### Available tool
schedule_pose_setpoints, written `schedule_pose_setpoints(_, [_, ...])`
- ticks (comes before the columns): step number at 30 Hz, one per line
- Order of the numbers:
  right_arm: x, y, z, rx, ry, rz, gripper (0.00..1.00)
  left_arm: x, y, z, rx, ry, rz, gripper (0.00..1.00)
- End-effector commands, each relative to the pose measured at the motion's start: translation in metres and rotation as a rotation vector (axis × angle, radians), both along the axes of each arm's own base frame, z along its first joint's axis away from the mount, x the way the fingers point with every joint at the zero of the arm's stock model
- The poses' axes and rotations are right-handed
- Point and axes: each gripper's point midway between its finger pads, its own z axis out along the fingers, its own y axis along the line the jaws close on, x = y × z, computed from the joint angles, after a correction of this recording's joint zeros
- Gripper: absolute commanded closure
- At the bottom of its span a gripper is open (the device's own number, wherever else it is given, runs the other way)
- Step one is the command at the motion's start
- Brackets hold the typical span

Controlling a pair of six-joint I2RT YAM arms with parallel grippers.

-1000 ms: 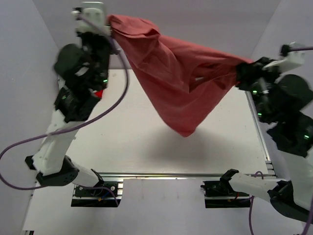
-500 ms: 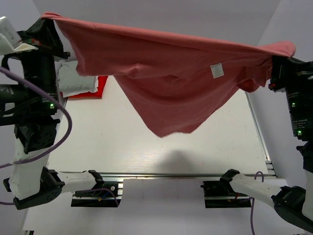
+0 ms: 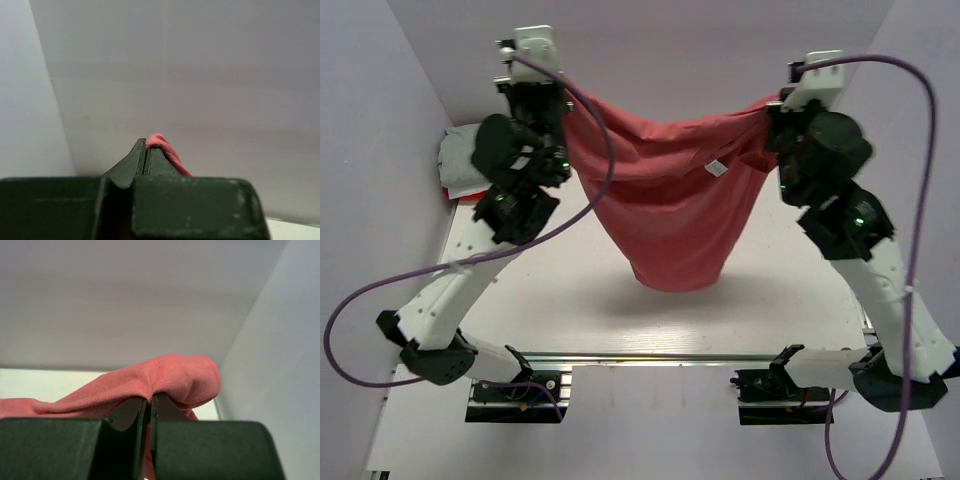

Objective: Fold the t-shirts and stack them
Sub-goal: Flatten out the tshirt

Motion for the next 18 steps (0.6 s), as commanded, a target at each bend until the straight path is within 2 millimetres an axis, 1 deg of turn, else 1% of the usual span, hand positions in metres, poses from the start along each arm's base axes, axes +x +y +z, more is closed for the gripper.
schedule_pose_setpoints(1, [0.009,-0.023,0.016,0.0,-0.078,-0.163,1.0,0.015,0.011,-0.005,-0.003,-0.018,0.132,1.0])
schedule_pose_setpoints(2, [0.013,-0.027,0.015,-0.009,-0.075,-0.195,1.0,0.031,0.0,-0.014,0.029,0.0,0.149,1.0])
schedule_pose_setpoints(3, [0.019,-0.03,0.015,-0.01,-0.08,-0.221,1.0,0.035,0.004,-0.017,0.024,0.01,0.186,1.0])
schedule_pose_setpoints(4, [0.034,-0.024,0.006,-0.053,-0.057,-0.238,1.0,0.043,0.009,-0.019,0.015,0.003,0.221,1.0])
schedule_pose_setpoints(5, [0.038,-0.026,0.006,-0.058,-0.058,-0.257,1.0,0.048,0.012,-0.017,0.011,0.0,0.235,1.0])
schedule_pose_setpoints(6, [0.049,-0.028,0.005,-0.089,-0.056,-0.281,1.0,0.06,0.006,-0.024,0.033,0.011,0.241,1.0])
schedule_pose_setpoints(7, [0.059,-0.029,0.003,-0.094,-0.057,-0.304,1.0,0.07,0.009,-0.03,0.045,0.022,0.253,1.0])
schedule_pose_setpoints(8, [0.065,-0.035,0.003,-0.101,-0.058,-0.324,1.0,0.075,0.013,-0.029,0.041,0.018,0.268,1.0])
schedule_pose_setpoints(9, [0.079,-0.031,-0.005,-0.12,-0.039,-0.327,1.0,0.083,0.014,-0.033,0.039,0.023,0.279,1.0])
schedule_pose_setpoints(10, [0.09,-0.042,-0.001,-0.122,-0.043,-0.361,1.0,0.099,0.019,-0.04,0.05,0.036,0.314,1.0])
schedule_pose_setpoints(11, [0.103,-0.041,-0.005,-0.124,-0.041,-0.369,1.0,0.108,0.022,-0.045,0.045,0.045,0.334,1.0])
schedule_pose_setpoints(12, [0.105,-0.044,0.006,-0.11,-0.067,-0.372,1.0,0.116,0.024,-0.05,0.038,0.049,0.344,1.0])
schedule_pose_setpoints(13, [0.113,-0.058,0.008,-0.113,-0.071,-0.399,1.0,0.125,0.026,-0.056,0.044,0.053,0.348,1.0])
schedule_pose_setpoints(14, [0.137,-0.054,-0.009,-0.139,-0.037,-0.407,1.0,0.138,0.034,-0.062,0.043,0.055,0.365,1.0])
schedule_pose_setpoints(15, [0.142,-0.054,0.003,-0.133,-0.067,-0.388,1.0,0.147,0.036,-0.067,0.02,0.059,0.354,1.0])
schedule_pose_setpoints(16, [0.143,-0.07,0.016,-0.127,-0.093,-0.423,1.0,0.151,0.039,-0.062,0.001,0.042,0.347,1.0])
schedule_pose_setpoints(17, [0.17,-0.065,-0.004,-0.157,-0.057,-0.425,1.0,0.159,0.042,-0.061,-0.003,0.032,0.331,1.0])
schedule_pose_setpoints(18, [0.171,-0.074,0.012,-0.145,-0.095,-0.437,1.0,0.174,0.049,-0.07,-0.022,0.045,0.326,1.0])
